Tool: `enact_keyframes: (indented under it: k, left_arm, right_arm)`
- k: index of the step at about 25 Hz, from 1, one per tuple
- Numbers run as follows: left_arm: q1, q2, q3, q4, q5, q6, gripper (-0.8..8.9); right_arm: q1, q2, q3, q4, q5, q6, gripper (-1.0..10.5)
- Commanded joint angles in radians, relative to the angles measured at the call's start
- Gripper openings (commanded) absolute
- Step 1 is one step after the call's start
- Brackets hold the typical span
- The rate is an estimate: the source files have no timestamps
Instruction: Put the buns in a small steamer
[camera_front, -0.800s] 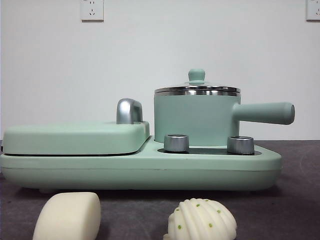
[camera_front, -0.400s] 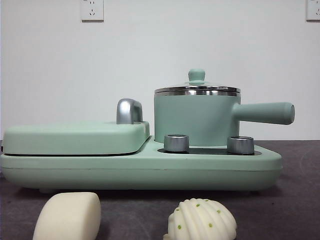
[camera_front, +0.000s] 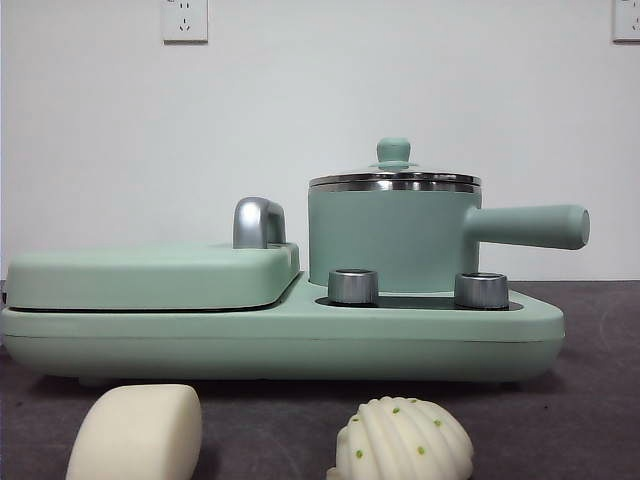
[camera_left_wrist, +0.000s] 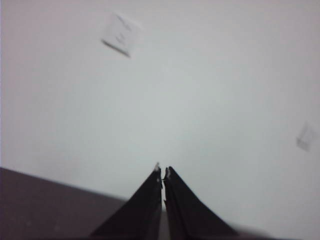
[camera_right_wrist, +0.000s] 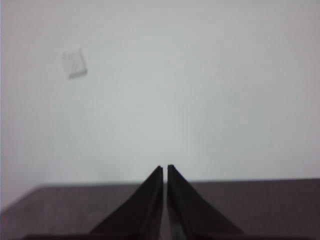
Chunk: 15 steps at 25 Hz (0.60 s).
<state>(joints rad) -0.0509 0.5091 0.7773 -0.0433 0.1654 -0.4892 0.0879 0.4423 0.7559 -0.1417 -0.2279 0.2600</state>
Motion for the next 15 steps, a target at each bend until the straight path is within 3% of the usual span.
enact_keyframes:
  k: [1, 8, 15]
  left_arm:
    - [-0.003, 0.099, 0.059, -0.037, 0.088, 0.114, 0.11]
    - [-0.053, 0.305, 0.155, -0.18, 0.232, 0.274, 0.11]
    - [-0.149, 0.42, 0.18, -0.304, 0.258, 0.481, 0.11]
  right_arm:
    - [0.002, 0.089, 0.06, -0.033, -0.057, -0.084, 0.1]
    - [0.01, 0.281, 0.145, -0.137, -0.205, -0.212, 0.1]
    - [0.092, 0.37, 0.149, -0.244, -0.216, -0.407, 0.1]
